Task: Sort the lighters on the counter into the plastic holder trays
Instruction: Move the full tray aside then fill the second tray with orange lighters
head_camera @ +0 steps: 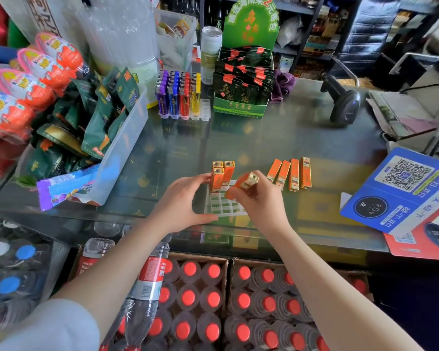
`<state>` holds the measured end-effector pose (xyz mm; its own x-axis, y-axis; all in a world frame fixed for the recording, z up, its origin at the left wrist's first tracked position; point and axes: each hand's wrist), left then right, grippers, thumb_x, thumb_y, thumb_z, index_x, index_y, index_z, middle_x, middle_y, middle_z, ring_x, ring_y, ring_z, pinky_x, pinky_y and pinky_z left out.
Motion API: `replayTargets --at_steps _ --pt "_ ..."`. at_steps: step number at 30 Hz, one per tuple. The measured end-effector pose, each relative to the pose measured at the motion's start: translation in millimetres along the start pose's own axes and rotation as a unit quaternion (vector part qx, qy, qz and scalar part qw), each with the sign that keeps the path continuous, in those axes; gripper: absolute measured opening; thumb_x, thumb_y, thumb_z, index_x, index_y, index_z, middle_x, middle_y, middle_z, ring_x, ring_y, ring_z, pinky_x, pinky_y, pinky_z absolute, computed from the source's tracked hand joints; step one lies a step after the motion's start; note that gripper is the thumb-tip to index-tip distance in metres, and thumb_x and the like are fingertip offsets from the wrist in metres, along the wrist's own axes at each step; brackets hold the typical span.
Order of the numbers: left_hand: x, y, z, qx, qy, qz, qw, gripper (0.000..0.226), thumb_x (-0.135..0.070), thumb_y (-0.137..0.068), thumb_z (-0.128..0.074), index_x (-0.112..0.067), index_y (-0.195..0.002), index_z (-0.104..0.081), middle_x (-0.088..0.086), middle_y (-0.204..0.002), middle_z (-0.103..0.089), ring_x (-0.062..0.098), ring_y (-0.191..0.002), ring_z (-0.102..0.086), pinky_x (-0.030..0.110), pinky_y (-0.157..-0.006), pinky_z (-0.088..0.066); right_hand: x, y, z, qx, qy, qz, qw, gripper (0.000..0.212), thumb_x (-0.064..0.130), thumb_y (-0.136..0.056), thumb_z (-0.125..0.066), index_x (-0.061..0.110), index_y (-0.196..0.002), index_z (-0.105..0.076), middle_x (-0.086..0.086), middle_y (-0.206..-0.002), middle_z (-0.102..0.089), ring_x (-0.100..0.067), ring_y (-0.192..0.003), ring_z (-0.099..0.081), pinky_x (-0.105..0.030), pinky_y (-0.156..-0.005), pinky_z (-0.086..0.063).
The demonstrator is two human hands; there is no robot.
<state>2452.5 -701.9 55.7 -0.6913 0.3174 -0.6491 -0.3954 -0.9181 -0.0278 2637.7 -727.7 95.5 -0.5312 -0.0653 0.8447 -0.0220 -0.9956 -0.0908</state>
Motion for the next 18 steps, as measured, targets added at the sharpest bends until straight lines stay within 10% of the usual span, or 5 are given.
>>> replayTargets --at_steps 9,18 --pt "-4.3 0.5 2.9 0.007 0.003 0.012 1.000 0.086 -0.046 -0.063 -0.076 -0.027 -0.137 -0.034 -0.008 -0.139 -0.044 0.015 -0.128 -0.038 0.036 -0.107 -0.028 19.9 2.2 20.1 -0.009 -0.497 -0.295 0.816 0.020 0.014 -0.093 -0.051 0.008 -0.111 -0.047 -0.009 -0.065 -0.066 -0.012 -0.046 -0.060 -0.014 -0.038 -0.047" --pt "-8.4 2.9 3.9 0.003 -0.002 0.013 1.000 0.083 -0.045 -0.065 -0.075 -0.029 -0.135 -0.035 -0.009 -0.138 -0.045 0.014 -0.127 -0.039 0.035 -0.106 -0.028 25.6 3.7 34.6 0.057 -0.525 -0.365 0.766 0.028 0.014 -0.097 -0.035 0.003 -0.096 -0.061 -0.011 -0.062 -0.065 -0.014 -0.046 -0.060 -0.015 -0.037 -0.048"
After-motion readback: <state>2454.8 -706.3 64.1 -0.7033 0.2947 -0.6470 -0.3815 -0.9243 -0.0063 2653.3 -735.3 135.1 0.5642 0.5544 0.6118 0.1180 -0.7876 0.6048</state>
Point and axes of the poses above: each hand's wrist, its own y-axis away from the middle knuckle, its own z-axis out of the back of the hand, x = y × z
